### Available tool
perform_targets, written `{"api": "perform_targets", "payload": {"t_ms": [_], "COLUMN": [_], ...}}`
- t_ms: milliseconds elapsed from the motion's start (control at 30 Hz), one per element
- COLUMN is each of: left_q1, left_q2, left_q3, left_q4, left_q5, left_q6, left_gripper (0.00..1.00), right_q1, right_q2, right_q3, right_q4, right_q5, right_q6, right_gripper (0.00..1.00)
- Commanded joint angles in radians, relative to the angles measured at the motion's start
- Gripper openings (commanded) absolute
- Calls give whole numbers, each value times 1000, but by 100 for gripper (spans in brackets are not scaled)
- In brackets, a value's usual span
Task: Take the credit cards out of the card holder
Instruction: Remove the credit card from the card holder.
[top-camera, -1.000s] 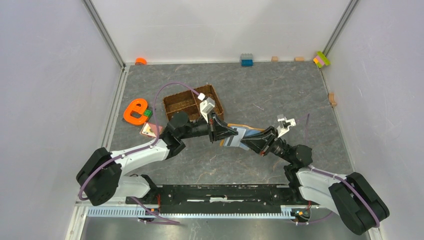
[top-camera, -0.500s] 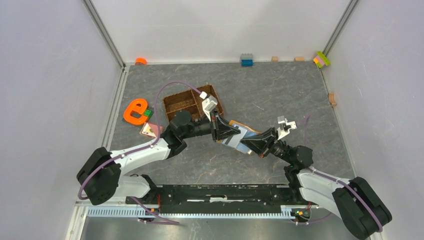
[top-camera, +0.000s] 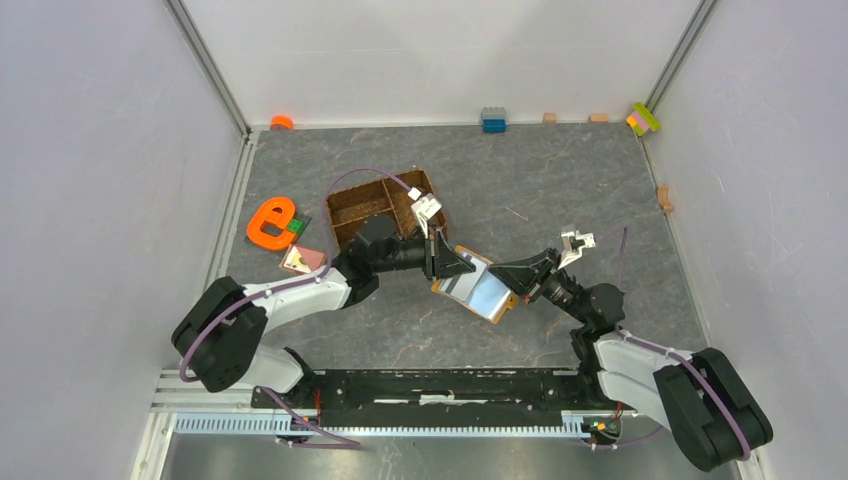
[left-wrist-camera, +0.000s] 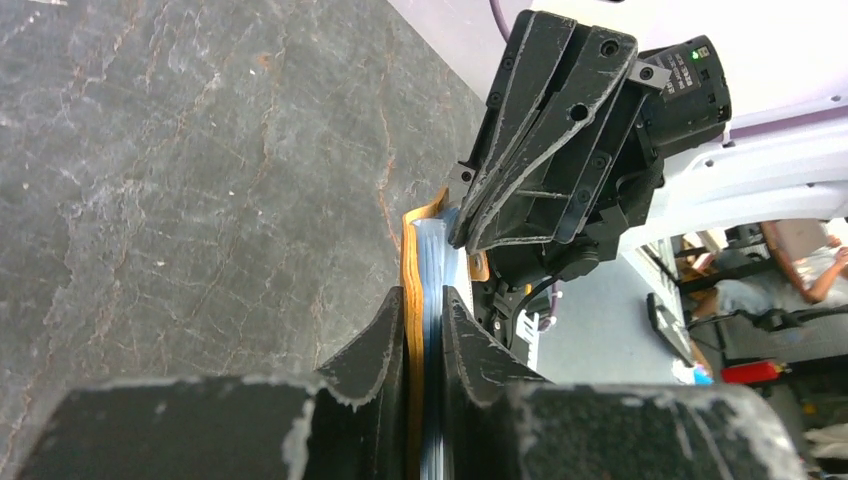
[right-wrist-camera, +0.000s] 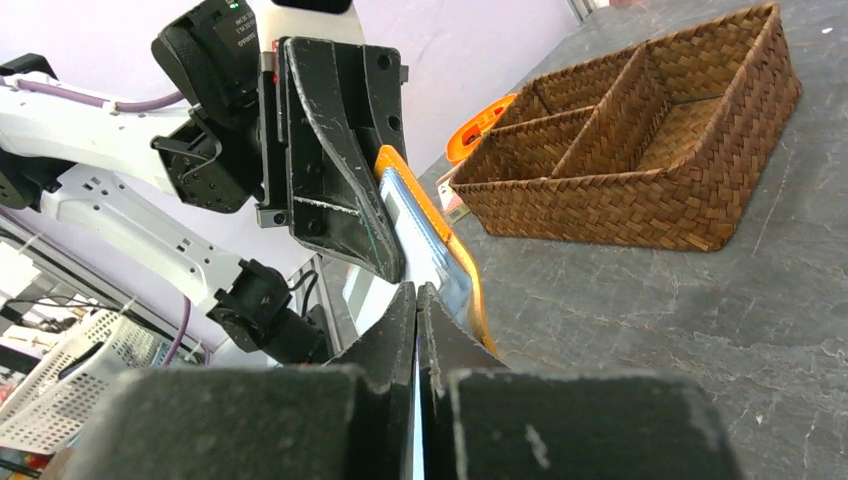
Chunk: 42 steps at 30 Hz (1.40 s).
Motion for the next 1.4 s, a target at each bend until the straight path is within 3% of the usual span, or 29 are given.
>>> {"api": "perform_targets", "payload": {"t_ms": [0,133,233,333,400,533,633,733,933,1133,1300,1367], "left_q1": [35,66,111,157,175,190,203,205,203,196,153,131], "left_q2": [14,9,8,4,-8,-49,-94,-157,-182,-116,-60,-41], "left_q3": [-11,-30,-54,-91,-113,-133,-156,-192,-231,-222,-179,-150], "left_q4": [119,110,113,169,194,168,153,188,333,446,459,414], "left_q5": [82,38,7,2,-5,-44,-90,-127,-106,-36,8,15], "left_q6": [-129,-158,-198,-264,-282,-273,-266,-261,-305,-367,-371,-347], "left_gripper": [11,11,11,11,11,13,16,18,4,2,2,2], "right_q1": [-11,-11,-11,-11,-11,-11,-11,-10,48,153,158,158], "right_q2": [47,114,126,93,49,-52,-91,-65,81,167,193,195], "right_q3": [28,38,53,61,68,93,90,75,71,131,132,124], "right_q4": [92,180,133,28,-87,-354,-423,-323,10,13,27,56], "right_q5": [-27,-73,-87,-80,-38,71,140,88,-45,-72,-60,-55], "right_q6": [37,88,70,8,-61,-200,-232,-192,-50,-83,-76,-60], "right_gripper": [4,32,54,84,93,98,98,98,98,90,63,42]}}
